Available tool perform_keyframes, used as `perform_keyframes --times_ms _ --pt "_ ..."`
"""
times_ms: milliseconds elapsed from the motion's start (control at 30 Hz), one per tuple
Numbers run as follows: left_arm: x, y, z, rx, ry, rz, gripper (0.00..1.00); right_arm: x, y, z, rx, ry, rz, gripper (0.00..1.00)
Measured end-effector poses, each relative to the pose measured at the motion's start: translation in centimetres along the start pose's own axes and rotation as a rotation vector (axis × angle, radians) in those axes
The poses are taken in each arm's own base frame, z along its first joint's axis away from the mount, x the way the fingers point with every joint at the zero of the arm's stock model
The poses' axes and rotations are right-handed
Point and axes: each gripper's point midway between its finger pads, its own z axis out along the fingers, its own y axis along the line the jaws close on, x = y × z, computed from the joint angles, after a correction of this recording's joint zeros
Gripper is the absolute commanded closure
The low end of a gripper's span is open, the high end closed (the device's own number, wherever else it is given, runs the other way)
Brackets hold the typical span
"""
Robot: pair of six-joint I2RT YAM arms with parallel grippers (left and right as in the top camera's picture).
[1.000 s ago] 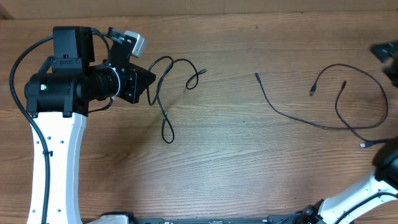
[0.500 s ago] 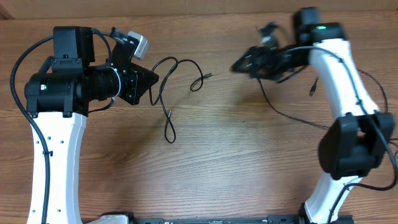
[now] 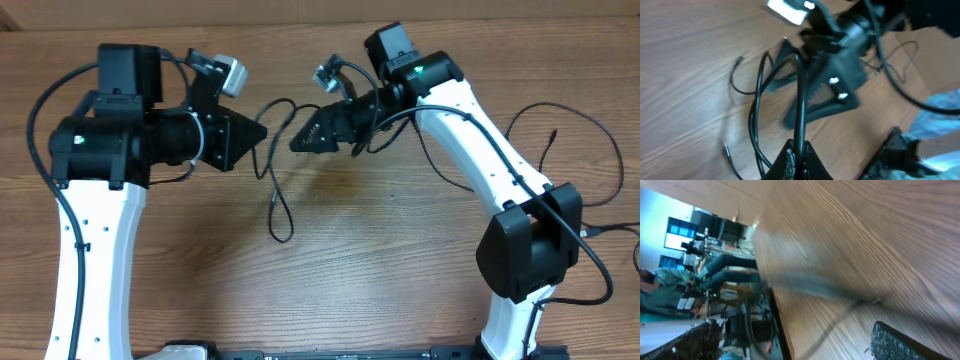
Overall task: Untangle cables
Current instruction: 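Swing the right gripper back toward the left gripper at center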
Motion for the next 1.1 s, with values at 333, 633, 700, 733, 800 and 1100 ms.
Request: perform_keyframes --times_ms 333,633,700,733,800,1100 --pt "0.5 -1.9 0.6 0.058 0.032 -0.191 0.96 -4.3 -0.9 0.3 0.07 -0.143 0.155 0.03" --pt "1.7 -6.4 0.2 0.285 0.112 -0.316 0.96 -4.0 -6.8 -1.2 0.4 -0.222 0.36 0.0" --pt "1.7 -7.3 -0.1 0.34 0.116 -0.317 0.96 -3.8 -7.8 -1.8 0.459 -0.233 0.384 0.0" --pt "1.6 -7.6 -0.1 0.355 0.115 -0.317 0.96 -3.7 -8.2 -2.1 0.478 -0.236 0.393 0.0" --pt "1.5 -8.0 -0.3 0.38 0.113 -0.315 0.96 -3.4 -8.9 -2.6 0.51 -0.239 0.417 0.0" --pt "1.1 -6.7 0.1 0.309 0.092 -0.321 0.96 -2.4 -8.2 -3.5 0.398 -0.177 0.368 0.01"
